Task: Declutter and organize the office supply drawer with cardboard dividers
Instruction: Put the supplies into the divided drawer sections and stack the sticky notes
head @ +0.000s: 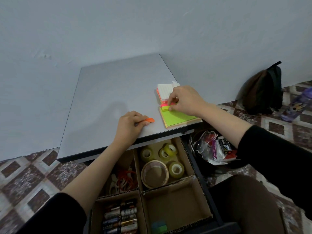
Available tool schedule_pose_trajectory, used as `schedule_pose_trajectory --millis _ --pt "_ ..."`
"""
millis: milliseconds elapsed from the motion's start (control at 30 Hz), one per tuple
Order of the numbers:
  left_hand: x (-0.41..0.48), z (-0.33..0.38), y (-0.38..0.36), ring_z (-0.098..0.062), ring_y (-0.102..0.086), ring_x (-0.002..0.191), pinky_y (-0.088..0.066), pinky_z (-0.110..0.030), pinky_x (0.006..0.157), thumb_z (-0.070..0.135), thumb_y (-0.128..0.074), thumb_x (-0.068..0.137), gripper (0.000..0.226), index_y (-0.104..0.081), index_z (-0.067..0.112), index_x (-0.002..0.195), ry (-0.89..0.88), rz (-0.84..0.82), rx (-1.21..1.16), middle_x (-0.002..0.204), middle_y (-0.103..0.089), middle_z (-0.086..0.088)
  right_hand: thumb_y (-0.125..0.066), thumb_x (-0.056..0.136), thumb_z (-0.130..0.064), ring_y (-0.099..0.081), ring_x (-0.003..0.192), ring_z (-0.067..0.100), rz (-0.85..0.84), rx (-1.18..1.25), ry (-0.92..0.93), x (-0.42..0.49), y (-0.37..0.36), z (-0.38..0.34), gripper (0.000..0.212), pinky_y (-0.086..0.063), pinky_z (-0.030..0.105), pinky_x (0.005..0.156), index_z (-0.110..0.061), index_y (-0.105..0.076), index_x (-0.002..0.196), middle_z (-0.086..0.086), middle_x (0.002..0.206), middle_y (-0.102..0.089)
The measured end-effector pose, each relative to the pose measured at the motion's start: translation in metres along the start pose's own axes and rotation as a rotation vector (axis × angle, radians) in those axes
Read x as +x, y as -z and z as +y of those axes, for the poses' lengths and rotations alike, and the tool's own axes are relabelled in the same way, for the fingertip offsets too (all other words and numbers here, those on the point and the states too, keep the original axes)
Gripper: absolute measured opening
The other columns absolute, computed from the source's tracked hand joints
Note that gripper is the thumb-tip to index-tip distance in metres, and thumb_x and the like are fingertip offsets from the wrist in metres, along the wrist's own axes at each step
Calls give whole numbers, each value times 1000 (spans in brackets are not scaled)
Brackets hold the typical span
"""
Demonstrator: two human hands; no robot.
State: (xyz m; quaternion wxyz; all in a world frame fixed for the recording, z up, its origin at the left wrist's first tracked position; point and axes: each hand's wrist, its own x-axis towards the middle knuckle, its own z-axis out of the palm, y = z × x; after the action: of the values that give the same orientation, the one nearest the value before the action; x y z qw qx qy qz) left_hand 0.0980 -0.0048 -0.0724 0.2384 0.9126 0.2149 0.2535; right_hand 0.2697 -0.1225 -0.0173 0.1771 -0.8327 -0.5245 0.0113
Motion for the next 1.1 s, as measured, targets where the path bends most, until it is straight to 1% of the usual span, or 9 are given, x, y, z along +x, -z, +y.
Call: schedule_pose_trajectory --millis 133,300,533,600,700,800,900,1000,1100 --pt "0 -2 -2 -21 -59 92 -40 -20 80 13 -68 82 21 -72 6 102 3 12 0 97 -67 -9 -70 78 -17 -58 92 21 -2 2 -4 0 -2 0 13 -34 23 68 -13 -75 89 4 92 -68" --pt "1 -4 -3 -20 -58 89 -37 -17 77 12 -69 82 20 -72 6 101 4 20 -4 96 -67 -9 -71 77 -16 -59 91 20 -23 13 -9 1 -2 1 13 -34 23 68 -13 -75 89 4 93 -69" --pt "1 -4 -3 -18 -57 87 -36 -19 77 12 -69 81 20 -72 5 100 -11 38 -11 94 -67 -10 -64 77 -7 -59 90 20 -65 -33 3 5 -1 -4 12 -39 24 69 -10 -74 83 4 91 -69" --pt "1 -5 -3 -20 -58 87 -38 -21 77 11 -70 81 20 -73 5 99 -21 42 -8 93 -68 -11 -65 76 -6 -59 87 19 -81 -29 2 5 0 -5 11 -41 24 70 -10 -73 82 4 90 -70" --pt "1 -5 -4 -24 -60 87 -40 -23 78 10 -70 80 20 -73 4 99 -23 41 -3 93 -68 -12 -68 74 -7 -57 79 16 -105 -14 7 5 3 -4 9 -40 23 69 -11 -73 80 4 86 -70" --pt "1 -5 -4 -22 -59 88 -39 -21 78 10 -70 80 21 -72 5 100 -17 42 -12 94 -68 -10 -70 74 -9 -53 75 12 -134 7 11 1 6 -3 8 -41 24 68 -11 -73 80 0 77 -65" --pt "1 -5 -4 -19 -58 87 -39 -21 78 11 -70 81 21 -72 5 100 -18 45 -22 94 -67 -10 -72 74 -13 -50 74 11 -157 19 16 -2 7 -3 8 -36 20 60 -12 -73 81 -11 66 -54" --pt "0 -5 -4 -17 -57 87 -38 -17 77 11 -70 80 21 -72 5 100 -21 46 -27 94 -67 -9 -74 74 -16 -51 76 11 -152 52 17 -3 7 1 10 -32 11 60 -12 -73 84 -5 75 -59" --pt "1 -5 -3 -12 -54 86 -35 -7 72 12 -69 81 21 -72 5 101 -25 41 -19 94 -67 -9 -73 74 -13 -50 78 11 -163 50 13 -3 6 2 15 -30 8 58 -12 -72 89 -2 83 -62"
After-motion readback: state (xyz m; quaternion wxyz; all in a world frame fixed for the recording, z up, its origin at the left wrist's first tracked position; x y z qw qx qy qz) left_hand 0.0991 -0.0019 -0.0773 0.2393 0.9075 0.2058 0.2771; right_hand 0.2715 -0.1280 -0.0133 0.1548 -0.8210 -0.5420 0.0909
